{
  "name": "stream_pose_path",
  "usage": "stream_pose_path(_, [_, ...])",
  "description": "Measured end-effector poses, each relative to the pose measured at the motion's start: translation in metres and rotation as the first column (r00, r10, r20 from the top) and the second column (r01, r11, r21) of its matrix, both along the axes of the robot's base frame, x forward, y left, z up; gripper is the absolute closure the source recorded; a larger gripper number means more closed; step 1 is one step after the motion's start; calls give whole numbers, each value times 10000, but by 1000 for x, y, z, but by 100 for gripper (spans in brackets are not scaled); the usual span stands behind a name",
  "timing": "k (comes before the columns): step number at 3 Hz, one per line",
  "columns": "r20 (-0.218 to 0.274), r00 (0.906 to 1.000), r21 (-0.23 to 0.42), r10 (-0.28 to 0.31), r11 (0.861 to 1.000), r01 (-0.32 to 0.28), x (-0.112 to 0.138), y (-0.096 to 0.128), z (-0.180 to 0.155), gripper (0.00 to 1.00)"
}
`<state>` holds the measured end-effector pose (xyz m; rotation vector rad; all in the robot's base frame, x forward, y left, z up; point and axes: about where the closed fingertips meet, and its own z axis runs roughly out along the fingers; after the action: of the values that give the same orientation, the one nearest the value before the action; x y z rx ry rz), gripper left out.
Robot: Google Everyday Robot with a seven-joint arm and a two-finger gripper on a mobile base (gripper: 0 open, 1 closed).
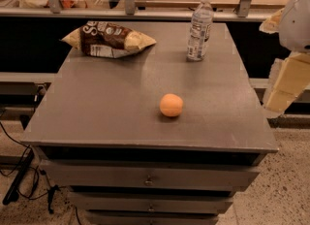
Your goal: Move orange near brown chip bag
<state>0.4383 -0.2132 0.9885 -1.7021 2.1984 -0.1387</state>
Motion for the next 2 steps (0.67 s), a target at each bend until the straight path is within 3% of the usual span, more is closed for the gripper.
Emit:
stream_pose_path(1, [2, 10000, 0, 0, 10000, 0, 0, 0, 0, 0])
stream_pose_path(2, [-122, 9999, 1002, 14, 9950, -2, 2, 11, -11, 0])
